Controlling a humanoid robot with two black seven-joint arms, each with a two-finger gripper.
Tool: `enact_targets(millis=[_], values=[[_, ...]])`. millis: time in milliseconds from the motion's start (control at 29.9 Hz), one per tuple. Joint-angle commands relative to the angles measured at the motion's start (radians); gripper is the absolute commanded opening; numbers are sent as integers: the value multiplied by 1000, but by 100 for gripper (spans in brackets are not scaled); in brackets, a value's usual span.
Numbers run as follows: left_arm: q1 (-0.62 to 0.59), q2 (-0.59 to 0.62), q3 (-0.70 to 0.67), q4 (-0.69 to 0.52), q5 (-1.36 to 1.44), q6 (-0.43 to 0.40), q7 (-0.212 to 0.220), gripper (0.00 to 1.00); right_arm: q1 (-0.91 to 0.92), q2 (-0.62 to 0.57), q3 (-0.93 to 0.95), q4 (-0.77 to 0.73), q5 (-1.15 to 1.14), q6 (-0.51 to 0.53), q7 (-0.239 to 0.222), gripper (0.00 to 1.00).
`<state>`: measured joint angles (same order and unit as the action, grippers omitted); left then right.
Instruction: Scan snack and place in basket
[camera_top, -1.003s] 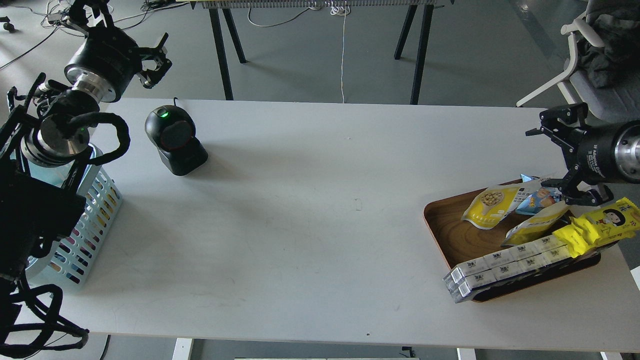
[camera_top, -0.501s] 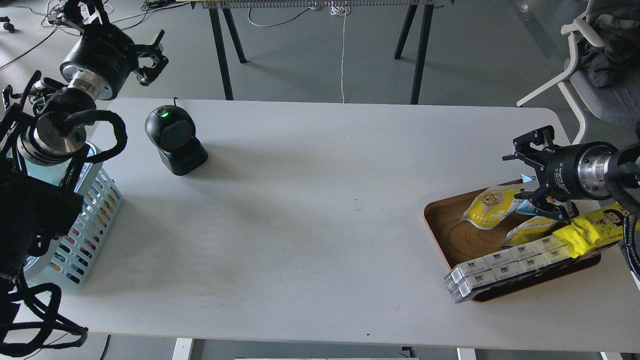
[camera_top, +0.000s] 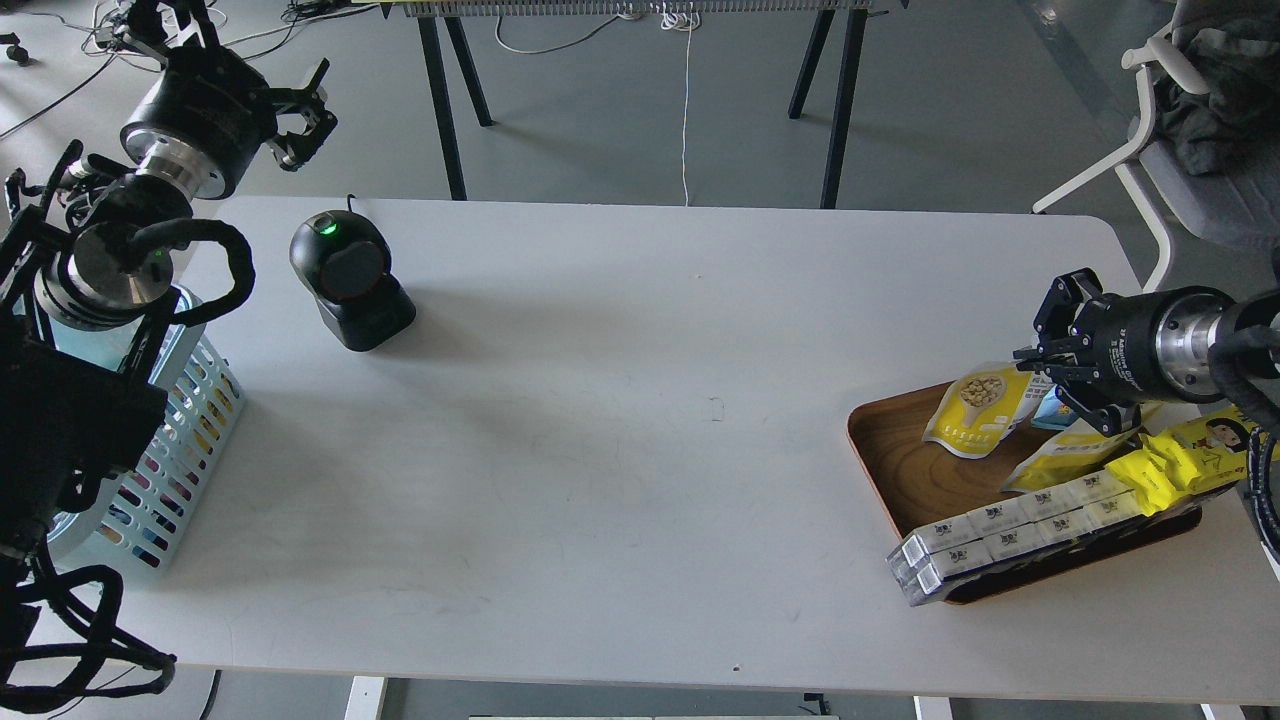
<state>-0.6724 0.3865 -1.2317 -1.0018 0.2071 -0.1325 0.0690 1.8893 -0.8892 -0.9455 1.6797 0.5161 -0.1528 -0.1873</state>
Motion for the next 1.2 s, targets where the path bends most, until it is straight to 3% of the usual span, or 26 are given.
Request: enact_targets(millis=[0, 568, 602, 669, 735, 903, 1070, 1170], values=[[1, 2, 0, 0, 0, 1, 0, 100, 4, -4, -1, 0, -1, 1, 0, 4], [1, 12, 0, 6, 3, 20, -3, 100, 215, -39, 10, 43, 2, 2, -3, 2], [1, 18, 0, 8, 3, 30, -3, 100, 217, -39, 16, 43, 2, 1, -3, 11], [1, 23, 1, 9, 3, 42, -3, 100, 220, -42, 27, 40, 1, -1, -3, 50], [1, 25, 1, 11, 3, 44, -3, 100, 221, -60, 42, 41, 2, -1, -4, 75], [4, 38, 9, 17, 8, 47, -1, 100, 221, -128, 70, 46, 1, 1, -21, 91], [4, 64, 12, 17, 8, 51, 0, 100, 241, -166, 83, 52, 1, 1, -73, 92], [2, 74, 12, 17, 6, 54, 2, 100, 258, -171, 76, 52, 1, 1, -127, 92]])
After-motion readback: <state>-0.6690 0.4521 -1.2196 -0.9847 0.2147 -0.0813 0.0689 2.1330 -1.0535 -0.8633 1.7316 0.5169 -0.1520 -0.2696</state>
